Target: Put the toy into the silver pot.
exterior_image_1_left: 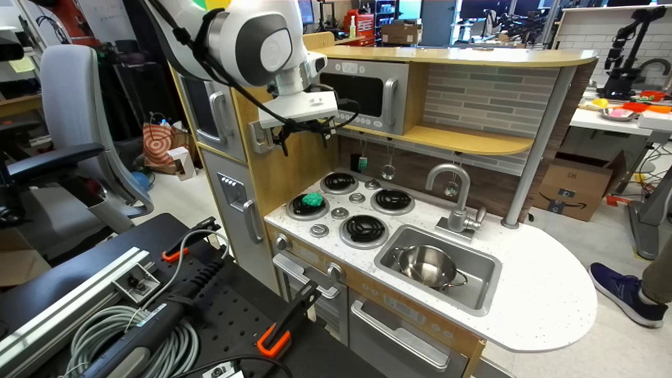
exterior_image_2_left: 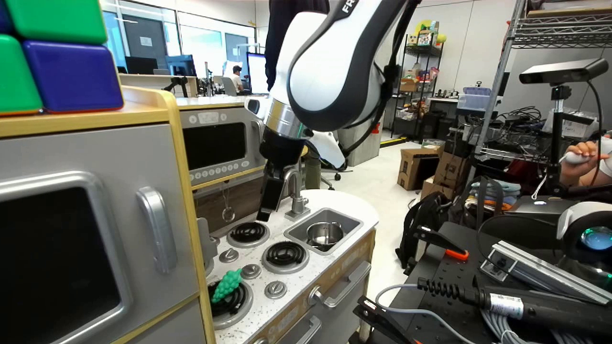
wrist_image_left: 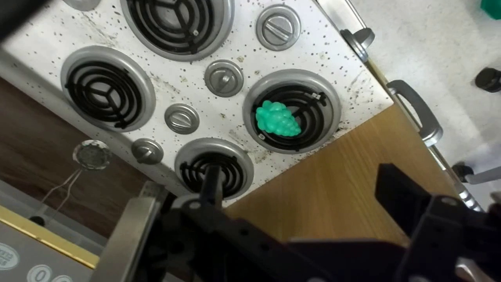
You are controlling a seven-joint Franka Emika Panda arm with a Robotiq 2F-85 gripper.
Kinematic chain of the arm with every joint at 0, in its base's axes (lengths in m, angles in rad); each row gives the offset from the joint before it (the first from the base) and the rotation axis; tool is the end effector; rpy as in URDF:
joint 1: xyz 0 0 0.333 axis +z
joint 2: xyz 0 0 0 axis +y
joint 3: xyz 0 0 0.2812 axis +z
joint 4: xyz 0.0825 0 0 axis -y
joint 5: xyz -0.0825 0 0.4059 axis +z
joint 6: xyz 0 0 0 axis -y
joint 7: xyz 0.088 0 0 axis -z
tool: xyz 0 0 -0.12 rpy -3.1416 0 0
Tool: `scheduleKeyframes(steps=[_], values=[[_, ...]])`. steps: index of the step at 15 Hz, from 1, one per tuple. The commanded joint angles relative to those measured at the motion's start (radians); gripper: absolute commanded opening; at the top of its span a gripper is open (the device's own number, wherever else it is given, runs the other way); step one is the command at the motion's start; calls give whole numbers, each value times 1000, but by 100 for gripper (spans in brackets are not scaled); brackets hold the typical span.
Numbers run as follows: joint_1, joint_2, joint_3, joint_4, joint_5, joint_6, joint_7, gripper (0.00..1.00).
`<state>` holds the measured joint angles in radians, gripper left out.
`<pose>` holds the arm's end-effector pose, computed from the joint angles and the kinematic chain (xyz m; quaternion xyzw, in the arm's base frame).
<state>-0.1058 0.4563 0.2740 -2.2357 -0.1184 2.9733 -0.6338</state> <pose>0.5590 0.1111 0.1391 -0.8956 -0.4167 -0.1557 0.0027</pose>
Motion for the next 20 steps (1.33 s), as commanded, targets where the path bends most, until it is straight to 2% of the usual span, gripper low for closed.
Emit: scheduleKeyframes(steps=[1, 2, 3, 4, 9, 10, 12, 15, 18, 20], values=[[-168, 74, 176, -15, 28, 105, -134, 100], [-195, 99, 204, -1, 20, 101, -139, 100], [-190, 106, 197, 10, 10, 81, -123, 100], [-150, 66, 158, -14, -2, 62, -80, 100], [-162, 81, 166, 2, -14, 51, -97, 100], [-163, 73, 157, 22, -59, -27, -151, 100], [-192, 83, 184, 42, -77, -87, -247, 100], [-184, 93, 177, 66, -81, -110, -400, 100], [-153, 100, 143, 95, -101, -123, -526, 100], [-167, 105, 154, 106, -89, -143, -605, 100]])
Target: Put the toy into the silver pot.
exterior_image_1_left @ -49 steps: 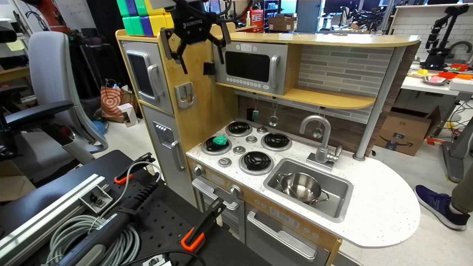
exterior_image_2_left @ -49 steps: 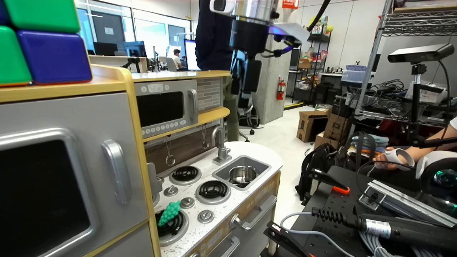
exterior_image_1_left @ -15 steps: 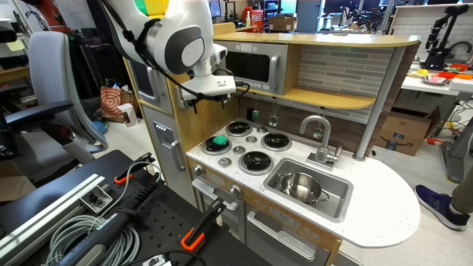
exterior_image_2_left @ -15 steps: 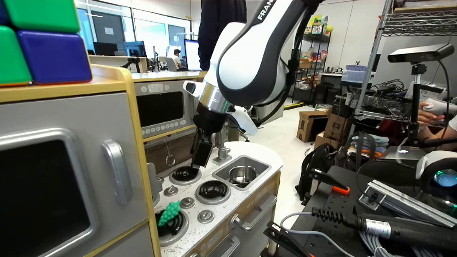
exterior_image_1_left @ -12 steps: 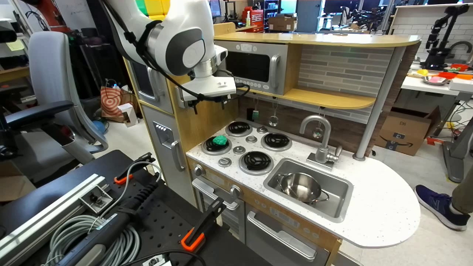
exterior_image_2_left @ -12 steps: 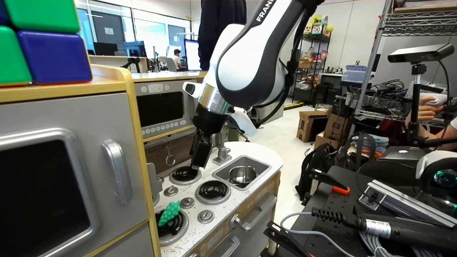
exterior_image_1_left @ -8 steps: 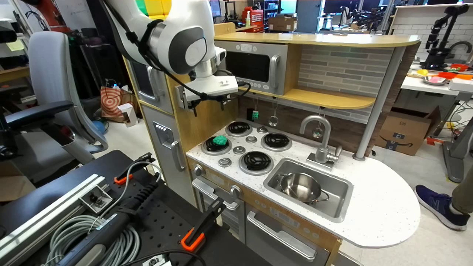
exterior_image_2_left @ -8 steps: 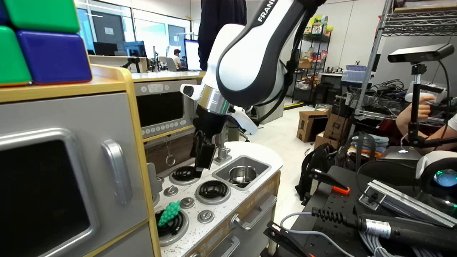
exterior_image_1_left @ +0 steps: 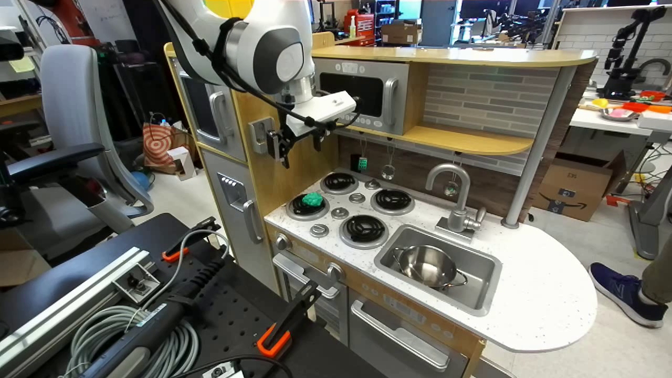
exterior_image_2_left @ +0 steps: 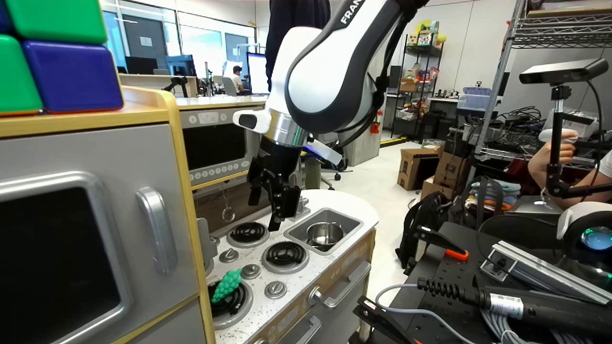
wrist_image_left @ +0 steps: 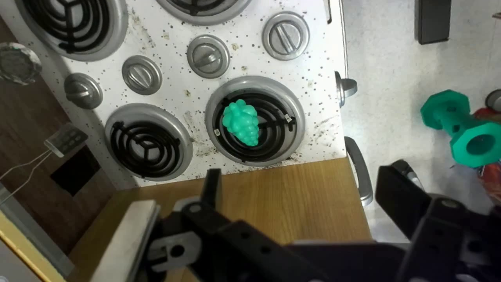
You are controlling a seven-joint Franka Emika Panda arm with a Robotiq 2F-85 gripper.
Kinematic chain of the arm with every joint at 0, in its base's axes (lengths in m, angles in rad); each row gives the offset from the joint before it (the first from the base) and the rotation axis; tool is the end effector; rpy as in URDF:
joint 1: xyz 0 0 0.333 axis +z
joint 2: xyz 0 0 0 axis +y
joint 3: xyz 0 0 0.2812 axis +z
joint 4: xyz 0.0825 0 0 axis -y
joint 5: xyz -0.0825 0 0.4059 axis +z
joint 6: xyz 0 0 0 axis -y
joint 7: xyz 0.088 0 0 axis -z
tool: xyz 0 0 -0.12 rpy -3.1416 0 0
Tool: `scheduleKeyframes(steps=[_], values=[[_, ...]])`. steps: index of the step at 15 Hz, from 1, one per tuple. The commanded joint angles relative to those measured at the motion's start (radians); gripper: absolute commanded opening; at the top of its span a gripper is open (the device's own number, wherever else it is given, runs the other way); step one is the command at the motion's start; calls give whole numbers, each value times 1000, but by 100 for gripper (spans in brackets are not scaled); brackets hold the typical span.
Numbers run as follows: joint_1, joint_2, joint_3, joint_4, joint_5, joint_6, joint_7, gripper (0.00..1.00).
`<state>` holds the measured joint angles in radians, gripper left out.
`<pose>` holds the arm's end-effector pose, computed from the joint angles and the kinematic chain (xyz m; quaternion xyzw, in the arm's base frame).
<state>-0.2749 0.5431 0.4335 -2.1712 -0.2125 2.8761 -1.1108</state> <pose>0.5650 0.1167 0.1226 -0.7615 -0.6347 -0.1314 0.0076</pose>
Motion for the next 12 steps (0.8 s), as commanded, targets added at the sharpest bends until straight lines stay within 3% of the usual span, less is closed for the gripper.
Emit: scheduleKeyframes(steps=[1, 4, 6, 10, 12], values=[[33, -5, -30, 6, 43, -6, -63, 100], [39, -4, -35, 5, 58, -9, -67, 100], [69, 3, -72, 26, -4, -49, -113, 100], [213, 43, -210, 101, -103, -85, -77, 100], [271, 85, -250, 120, -95, -7, -10, 100]])
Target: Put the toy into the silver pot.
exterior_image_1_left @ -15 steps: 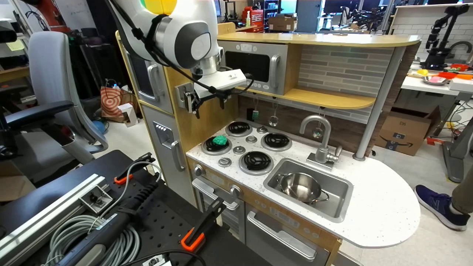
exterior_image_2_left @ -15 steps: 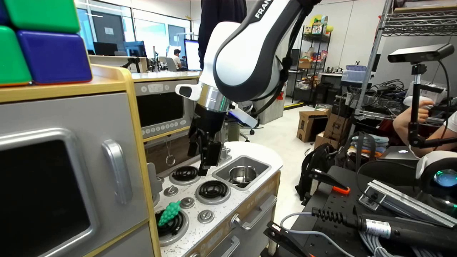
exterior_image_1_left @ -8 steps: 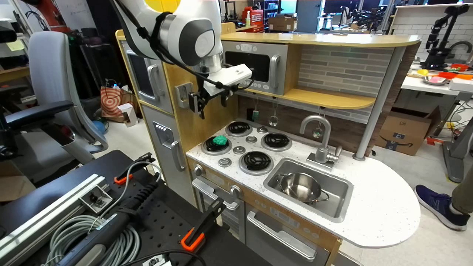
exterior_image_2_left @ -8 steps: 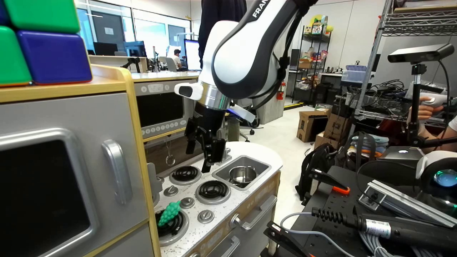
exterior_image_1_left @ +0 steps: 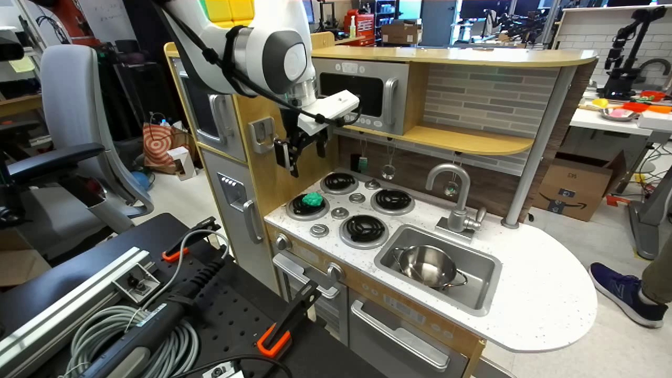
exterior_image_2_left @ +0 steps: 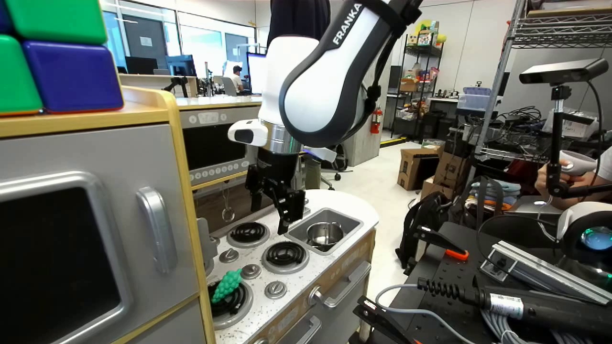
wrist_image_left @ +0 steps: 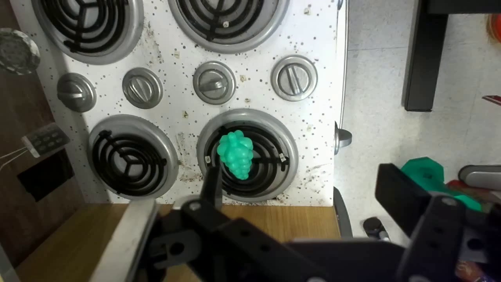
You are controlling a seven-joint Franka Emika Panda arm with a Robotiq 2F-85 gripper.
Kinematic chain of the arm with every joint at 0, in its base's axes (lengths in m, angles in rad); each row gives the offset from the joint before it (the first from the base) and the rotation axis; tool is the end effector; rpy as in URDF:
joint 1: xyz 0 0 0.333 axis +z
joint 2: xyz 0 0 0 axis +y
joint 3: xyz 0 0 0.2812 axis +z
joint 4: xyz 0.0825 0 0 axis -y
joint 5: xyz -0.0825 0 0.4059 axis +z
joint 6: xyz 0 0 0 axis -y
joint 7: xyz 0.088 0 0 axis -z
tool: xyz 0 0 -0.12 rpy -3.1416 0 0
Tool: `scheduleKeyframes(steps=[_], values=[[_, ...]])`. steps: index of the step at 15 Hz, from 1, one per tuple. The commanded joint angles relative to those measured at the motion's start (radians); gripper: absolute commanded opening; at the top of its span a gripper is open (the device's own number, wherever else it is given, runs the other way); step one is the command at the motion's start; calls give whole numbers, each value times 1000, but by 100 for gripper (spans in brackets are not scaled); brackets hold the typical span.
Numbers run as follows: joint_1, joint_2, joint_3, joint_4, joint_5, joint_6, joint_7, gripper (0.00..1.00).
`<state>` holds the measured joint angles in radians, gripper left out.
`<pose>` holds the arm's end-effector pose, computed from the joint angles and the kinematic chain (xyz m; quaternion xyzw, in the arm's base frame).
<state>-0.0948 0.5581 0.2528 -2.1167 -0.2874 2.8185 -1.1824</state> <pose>0.5718 0.1129 0.1076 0.7091 0.6997 0.0796 0.0357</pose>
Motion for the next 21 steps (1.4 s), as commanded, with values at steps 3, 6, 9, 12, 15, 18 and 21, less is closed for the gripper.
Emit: scheduleKeyframes(steps=[3, 6, 9, 12, 15, 18, 21], values=[[132, 170, -80, 104, 10, 221, 180, 100], [190, 251, -133, 172, -13, 249, 276, 100], [194, 298, -139, 245, -11, 212, 336, 100], [185, 327, -131, 318, -9, 162, 382, 100], [183, 335, -122, 380, -14, -24, 386, 100], [185, 341, -120, 446, -19, -225, 347, 100], [191, 357, -123, 504, -21, -333, 327, 100]])
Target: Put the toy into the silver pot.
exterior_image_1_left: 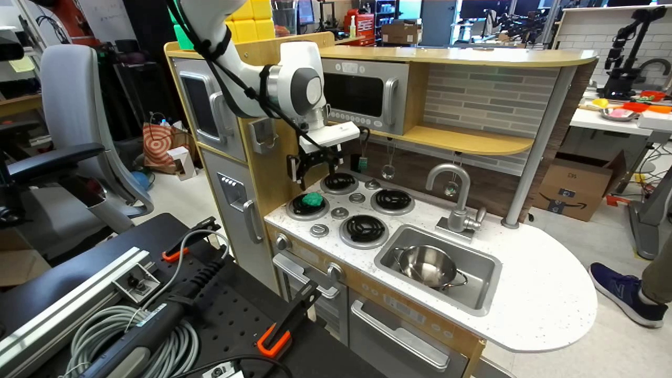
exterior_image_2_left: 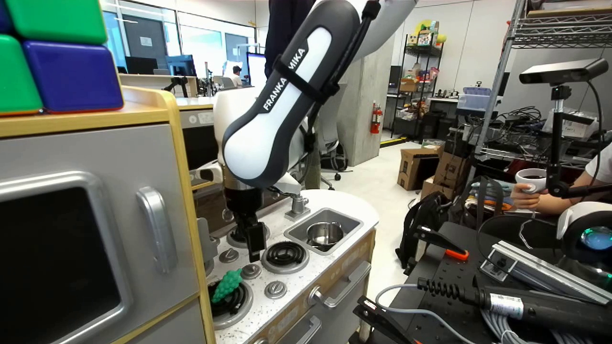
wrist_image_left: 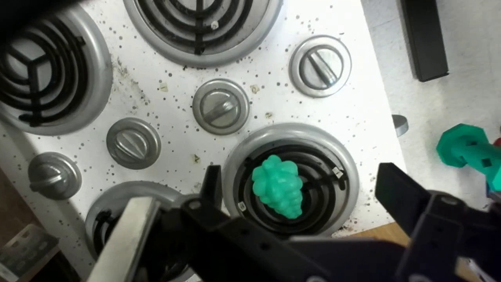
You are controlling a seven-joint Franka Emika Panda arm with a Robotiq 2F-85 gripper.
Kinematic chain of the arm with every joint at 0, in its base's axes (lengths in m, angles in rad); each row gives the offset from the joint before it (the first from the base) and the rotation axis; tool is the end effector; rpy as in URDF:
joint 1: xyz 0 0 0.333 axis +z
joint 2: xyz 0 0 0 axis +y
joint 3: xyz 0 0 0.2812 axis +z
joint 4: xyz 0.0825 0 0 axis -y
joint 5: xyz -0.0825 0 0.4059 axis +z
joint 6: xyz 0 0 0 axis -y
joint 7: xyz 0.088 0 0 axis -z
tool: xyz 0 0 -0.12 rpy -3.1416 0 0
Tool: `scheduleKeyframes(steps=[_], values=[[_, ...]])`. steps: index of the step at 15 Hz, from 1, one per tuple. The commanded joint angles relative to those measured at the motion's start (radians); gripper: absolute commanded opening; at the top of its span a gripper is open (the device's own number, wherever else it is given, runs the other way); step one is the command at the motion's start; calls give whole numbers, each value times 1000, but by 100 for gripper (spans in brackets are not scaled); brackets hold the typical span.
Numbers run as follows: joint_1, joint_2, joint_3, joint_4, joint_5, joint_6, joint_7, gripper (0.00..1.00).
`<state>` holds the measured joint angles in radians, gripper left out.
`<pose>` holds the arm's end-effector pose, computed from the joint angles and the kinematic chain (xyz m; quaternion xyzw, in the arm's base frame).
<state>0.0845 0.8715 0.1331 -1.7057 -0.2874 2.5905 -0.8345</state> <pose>0.6305 0.1426 0.0377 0.8114 0.5837 0.0057 0.0291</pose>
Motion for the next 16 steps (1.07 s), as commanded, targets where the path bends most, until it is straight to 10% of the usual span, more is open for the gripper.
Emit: scheduleKeyframes(steps=[1, 16], values=[[12, 53, -1, 110, -18, -119, -24, 100], [1, 58, -10, -23, -22, 194, 47, 100]])
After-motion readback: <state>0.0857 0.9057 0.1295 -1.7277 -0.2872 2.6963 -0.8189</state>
